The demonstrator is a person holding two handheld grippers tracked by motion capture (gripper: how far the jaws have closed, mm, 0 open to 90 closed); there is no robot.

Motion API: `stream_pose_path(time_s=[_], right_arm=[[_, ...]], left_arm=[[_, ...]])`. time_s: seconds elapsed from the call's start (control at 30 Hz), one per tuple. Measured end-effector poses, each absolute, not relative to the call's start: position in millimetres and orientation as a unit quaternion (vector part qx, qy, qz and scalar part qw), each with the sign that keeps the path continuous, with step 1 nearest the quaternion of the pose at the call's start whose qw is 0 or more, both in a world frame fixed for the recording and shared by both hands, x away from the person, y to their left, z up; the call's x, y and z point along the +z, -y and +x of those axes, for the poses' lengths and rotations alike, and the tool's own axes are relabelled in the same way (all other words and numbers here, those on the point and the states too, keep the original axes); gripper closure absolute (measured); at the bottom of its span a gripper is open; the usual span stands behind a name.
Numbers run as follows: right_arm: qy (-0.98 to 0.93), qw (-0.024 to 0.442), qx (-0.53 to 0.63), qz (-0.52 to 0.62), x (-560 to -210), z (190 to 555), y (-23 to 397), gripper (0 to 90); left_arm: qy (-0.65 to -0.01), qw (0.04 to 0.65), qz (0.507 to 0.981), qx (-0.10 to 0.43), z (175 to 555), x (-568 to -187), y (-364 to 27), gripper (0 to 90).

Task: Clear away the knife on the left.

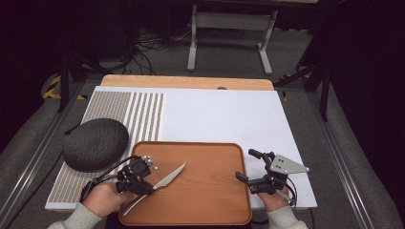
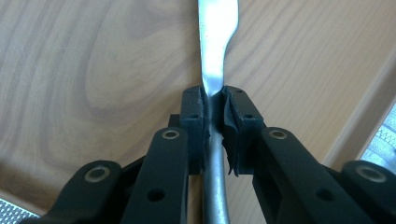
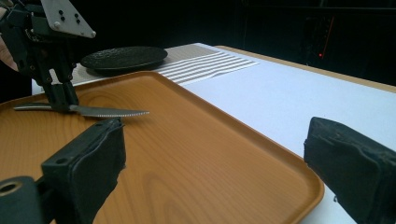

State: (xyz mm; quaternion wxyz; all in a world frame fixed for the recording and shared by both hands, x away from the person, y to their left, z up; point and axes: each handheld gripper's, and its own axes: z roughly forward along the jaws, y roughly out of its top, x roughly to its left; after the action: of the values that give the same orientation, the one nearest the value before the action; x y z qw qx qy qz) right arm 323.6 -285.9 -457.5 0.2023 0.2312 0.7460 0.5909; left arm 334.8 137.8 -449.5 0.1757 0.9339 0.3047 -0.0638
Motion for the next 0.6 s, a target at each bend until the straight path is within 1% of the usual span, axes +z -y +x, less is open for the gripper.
stream_pose_path(time_s=[0.07,0.13,0.2,0.27,0.3,0.37,0.4,0.43,0.47,0.5,0.53,0.57,0.6], right_arm=[[-0.746,0.202,0.591,0.231,-457.5,323.6,285.8,6.1],[-0.746,0.202,0.591,0.230,-457.6,323.7,285.8,6.1],[-0.747,0.201,0.591,0.231,-457.7,323.8,285.7,6.1],[-0.747,0.200,0.590,0.230,-457.8,323.8,285.6,6.1],[-0.747,0.200,0.591,0.230,-457.8,323.8,285.5,6.1],[-0.747,0.200,0.591,0.230,-457.8,323.7,285.5,6.1],[-0.747,0.200,0.591,0.230,-457.7,323.7,285.5,6.1],[-0.747,0.200,0.591,0.230,-457.7,323.7,285.5,6.1],[-0.747,0.201,0.591,0.230,-457.7,323.7,285.6,6.1],[-0.747,0.201,0.591,0.230,-457.7,323.6,285.7,6.1],[-0.747,0.201,0.590,0.230,-457.6,323.6,285.7,6.1],[-0.747,0.201,0.590,0.230,-457.7,323.7,285.8,6.1],[-0.747,0.201,0.591,0.231,-457.7,323.7,285.7,6.1]], left_arm=[[-0.302,0.171,0.936,-0.059,333.3,-448.8,-136.4,78.2],[-0.287,0.173,0.940,-0.059,332.5,-448.3,-135.5,77.6],[-0.284,0.176,0.941,-0.057,331.9,-447.3,-135.4,73.7],[-0.284,0.182,0.940,-0.055,331.4,-445.4,-135.7,68.0],[-0.276,0.190,0.941,-0.051,331.6,-442.7,-135.9,62.7],[-0.271,0.198,0.941,-0.045,330.7,-440.5,-135.6,56.2],[-0.262,0.211,0.941,-0.033,329.5,-437.3,-135.2,54.3],[-0.262,0.211,0.941,-0.033,329.5,-437.3,-135.2,53.5],[-0.248,0.220,0.943,-0.023,328.6,-434.6,-135.3,53.5],[-0.244,0.222,0.944,-0.022,328.1,-433.6,-135.2,56.0],[-0.240,0.225,0.944,-0.020,327.2,-432.5,-134.4,61.5],[-0.232,0.230,0.945,-0.010,325.9,-431.3,-133.5,64.5],[-0.227,0.231,0.946,-0.005,324.2,-430.1,-132.6,70.3]])
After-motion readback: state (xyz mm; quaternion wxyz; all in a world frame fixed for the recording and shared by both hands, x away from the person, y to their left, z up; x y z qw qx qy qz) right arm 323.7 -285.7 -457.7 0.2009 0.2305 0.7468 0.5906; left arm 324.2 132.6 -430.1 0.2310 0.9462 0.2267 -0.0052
